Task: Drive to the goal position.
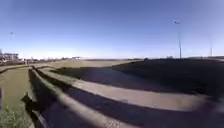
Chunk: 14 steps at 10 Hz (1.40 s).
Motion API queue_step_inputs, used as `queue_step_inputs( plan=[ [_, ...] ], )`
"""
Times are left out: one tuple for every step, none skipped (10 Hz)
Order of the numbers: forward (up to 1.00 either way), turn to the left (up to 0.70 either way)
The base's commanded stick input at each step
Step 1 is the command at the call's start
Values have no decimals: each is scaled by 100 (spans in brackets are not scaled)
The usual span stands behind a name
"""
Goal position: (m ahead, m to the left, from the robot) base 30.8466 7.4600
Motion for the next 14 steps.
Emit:
queue_step_inputs(
  plan=[
    [70, 0],
    [70, 0],
    [70, 0],
    [70, 0],
    [70, 0],
    [70, 0],
    [70, 0],
    [70, 0],
    [70, 0],
    [70, 0],
    [70, 0],
    [70, 0],
    [70, 0],
    [70, 0]
  ],
)
